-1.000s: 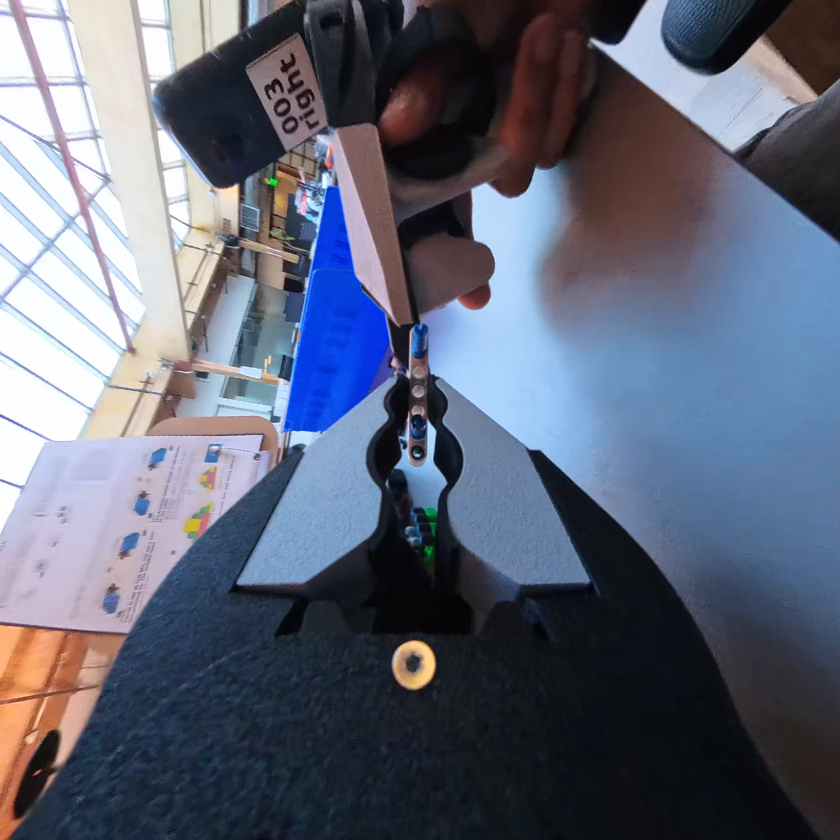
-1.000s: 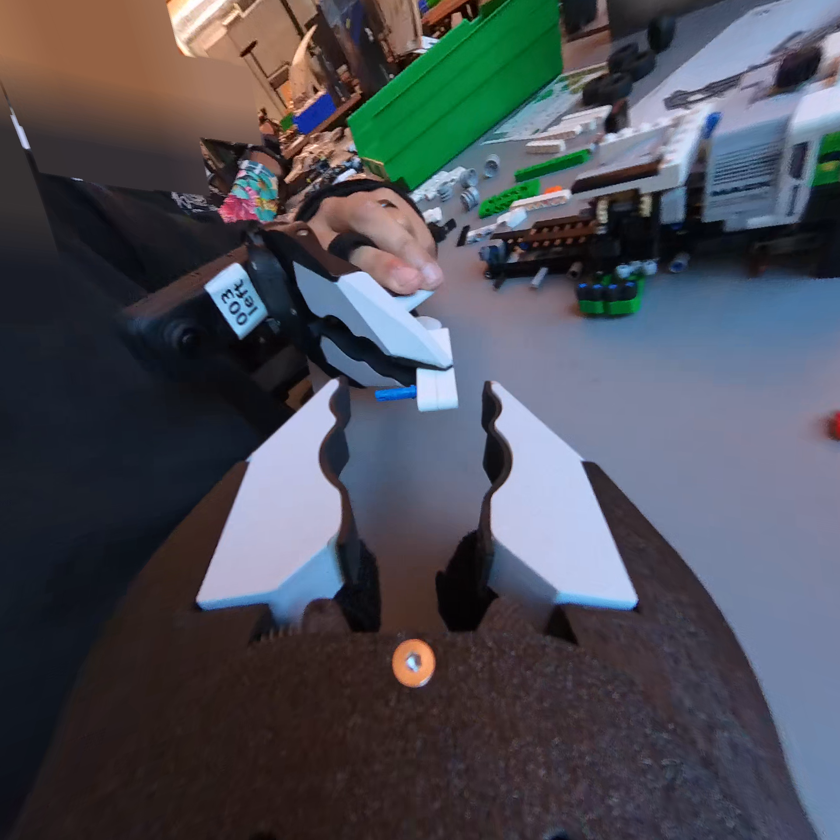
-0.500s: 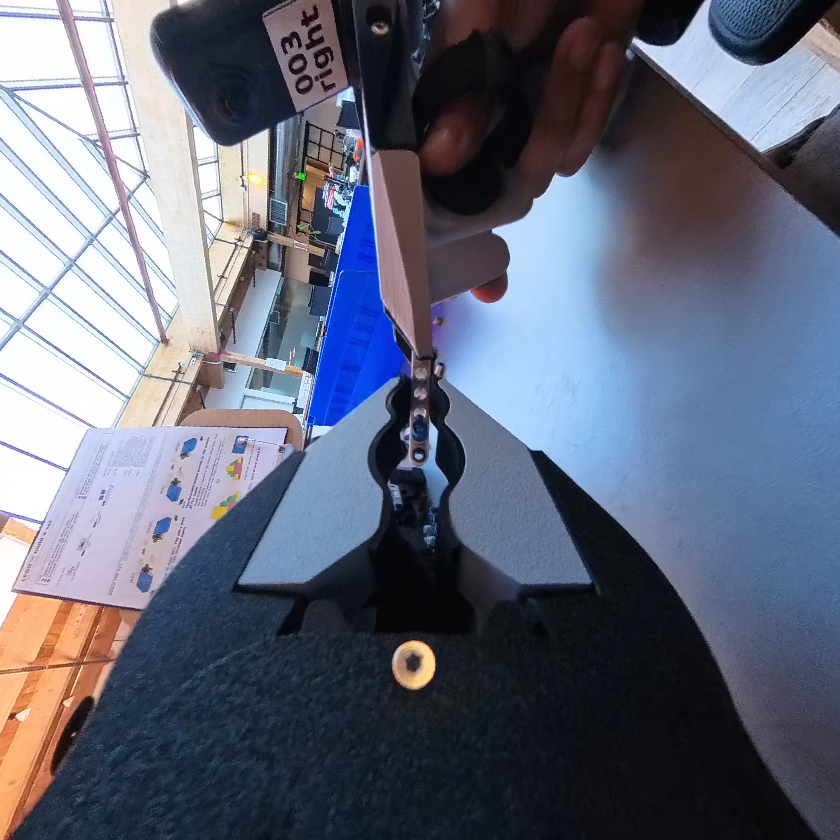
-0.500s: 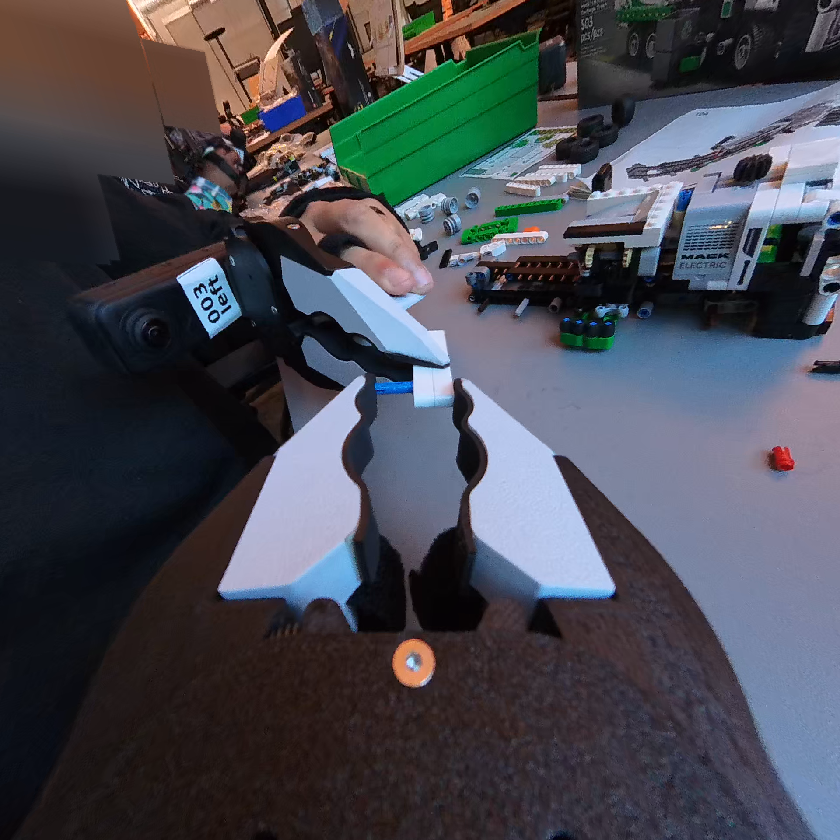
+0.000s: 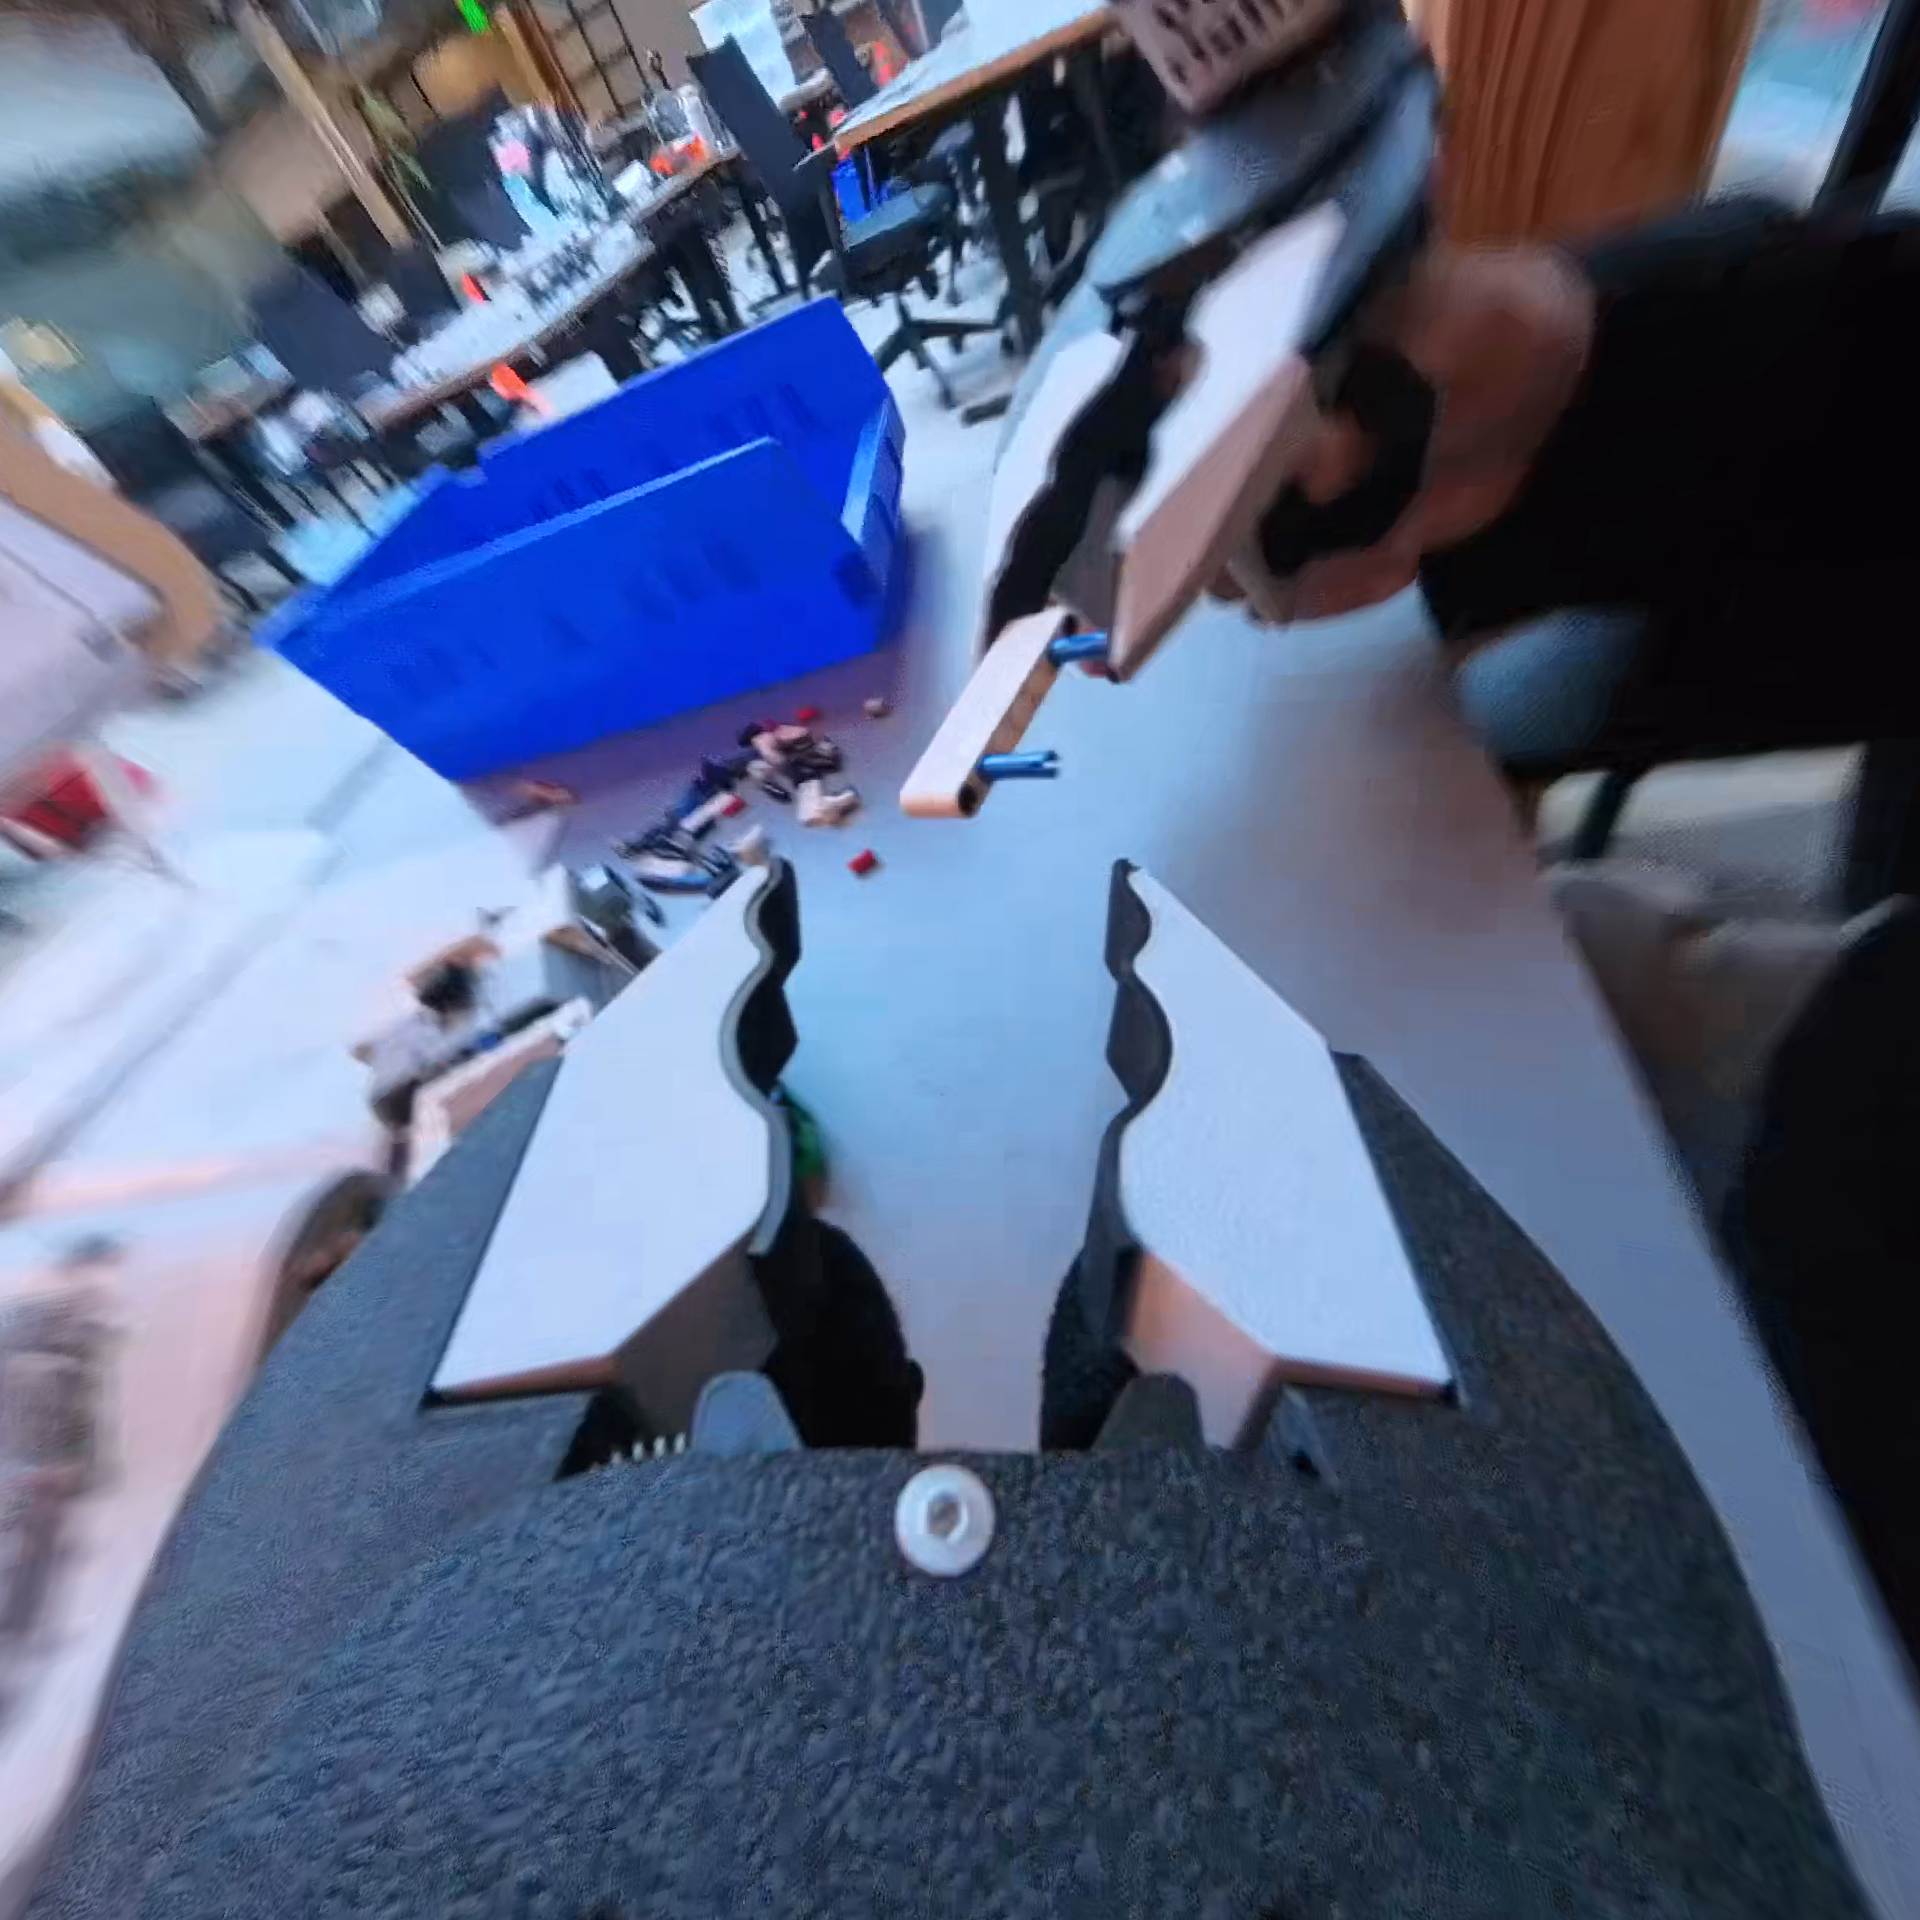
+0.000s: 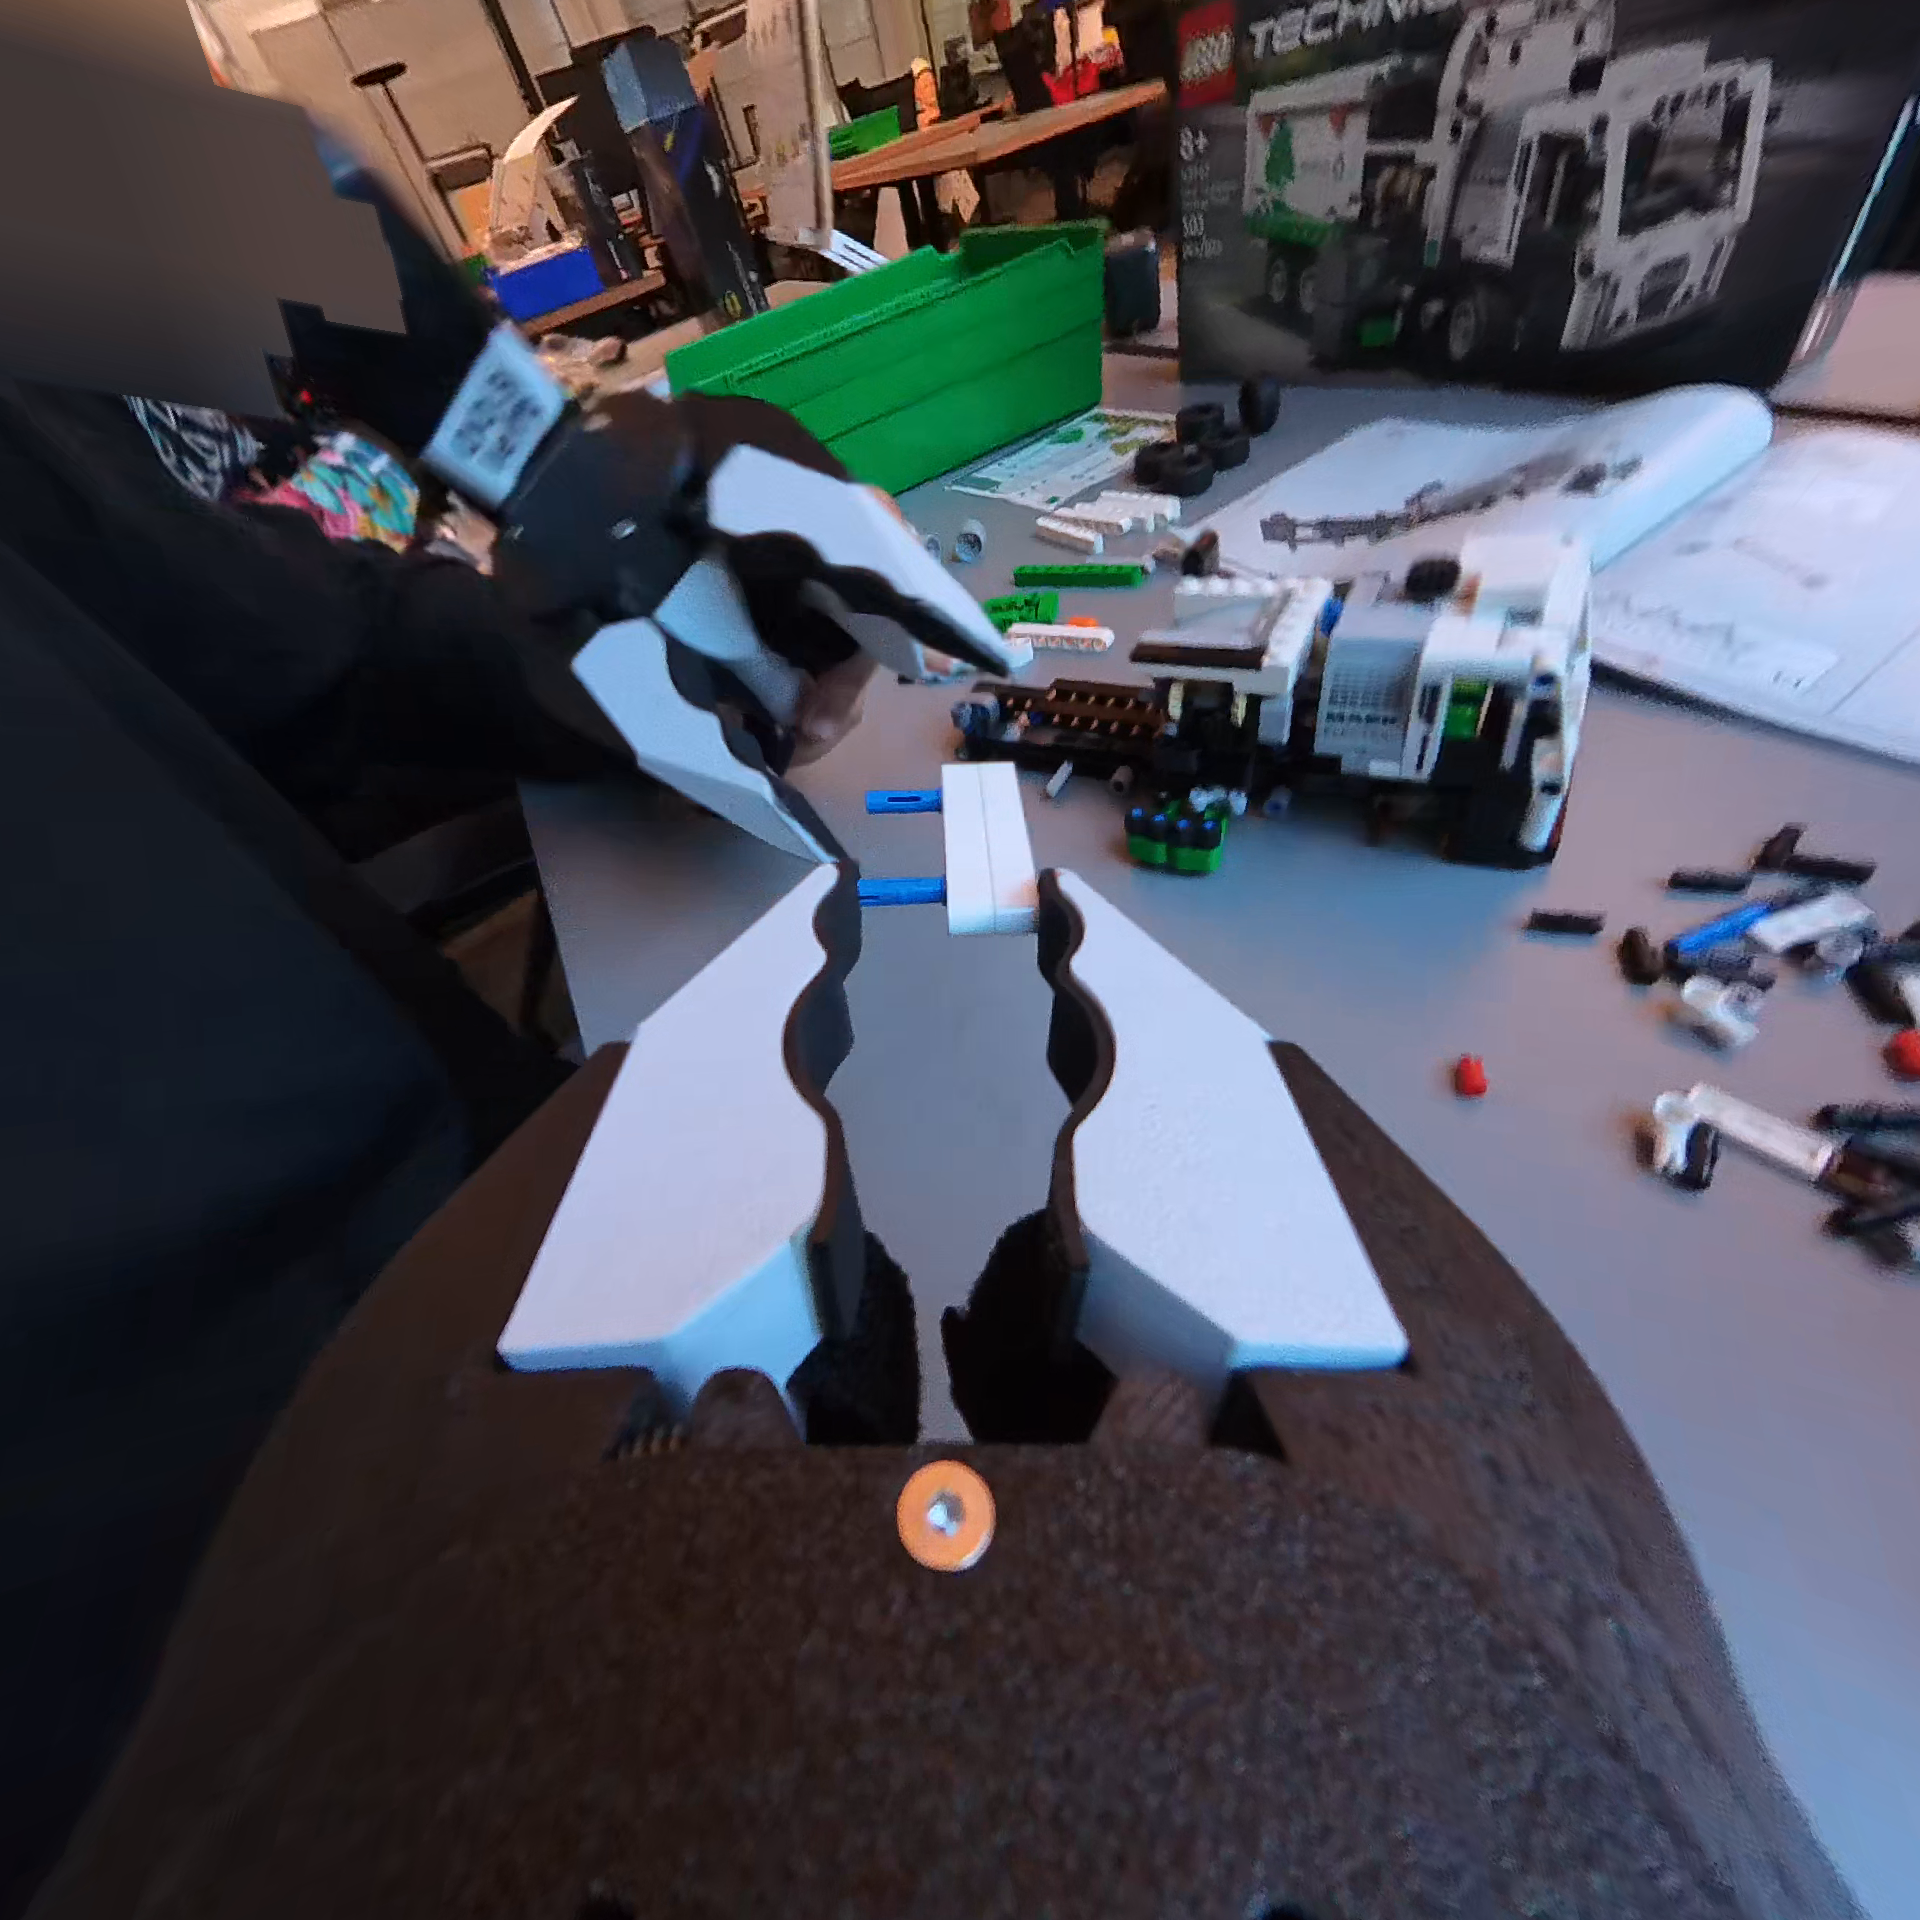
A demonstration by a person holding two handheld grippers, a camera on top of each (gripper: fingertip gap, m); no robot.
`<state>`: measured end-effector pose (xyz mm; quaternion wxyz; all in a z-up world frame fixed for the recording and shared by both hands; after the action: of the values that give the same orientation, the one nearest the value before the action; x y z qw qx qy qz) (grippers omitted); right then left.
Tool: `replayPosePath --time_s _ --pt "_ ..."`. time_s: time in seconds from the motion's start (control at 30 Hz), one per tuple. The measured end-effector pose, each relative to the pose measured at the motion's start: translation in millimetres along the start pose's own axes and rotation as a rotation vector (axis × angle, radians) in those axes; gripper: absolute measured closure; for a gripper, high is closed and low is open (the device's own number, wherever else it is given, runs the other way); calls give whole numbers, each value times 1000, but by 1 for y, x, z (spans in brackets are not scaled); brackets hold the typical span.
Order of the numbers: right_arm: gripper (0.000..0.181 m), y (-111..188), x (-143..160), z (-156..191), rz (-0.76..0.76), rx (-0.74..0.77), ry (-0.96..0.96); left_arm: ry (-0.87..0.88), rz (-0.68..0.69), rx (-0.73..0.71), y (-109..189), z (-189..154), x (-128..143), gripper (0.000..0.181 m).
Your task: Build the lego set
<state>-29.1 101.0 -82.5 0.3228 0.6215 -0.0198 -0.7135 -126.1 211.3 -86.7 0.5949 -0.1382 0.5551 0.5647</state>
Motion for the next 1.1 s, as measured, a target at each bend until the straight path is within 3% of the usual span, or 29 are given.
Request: replayPosePath --time_s 0.1,0.2,0.43,0.87,1.1 --pt "148 -7 -10 12 -48 4 162 237 -68 204 8 8 3 114" --pt "148 -14 -15 24 -81 -38 249 279 -104 347 13 2 2 117" --pt "148 -27 -11 33 -25 -52 308 201 -108 378 13 -10 3 145" --pt "148 -30 -6 30 -26 -107 215 234 -87 426 12 -8 5 147" --pt "148 -37 4 21 77 -90 165 249 -51 421 2 -8 15 145"
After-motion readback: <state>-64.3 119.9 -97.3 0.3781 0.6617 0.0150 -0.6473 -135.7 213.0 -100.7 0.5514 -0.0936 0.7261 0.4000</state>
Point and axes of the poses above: each gripper's, where its closed fingertips meet, y back along the fingers, x out of its underside, z = x × y across the jaws, the point moved 6 cm from there along y, back along the fingers, and after that the axes turned 12 degrees about z, right-handed, at the moved point
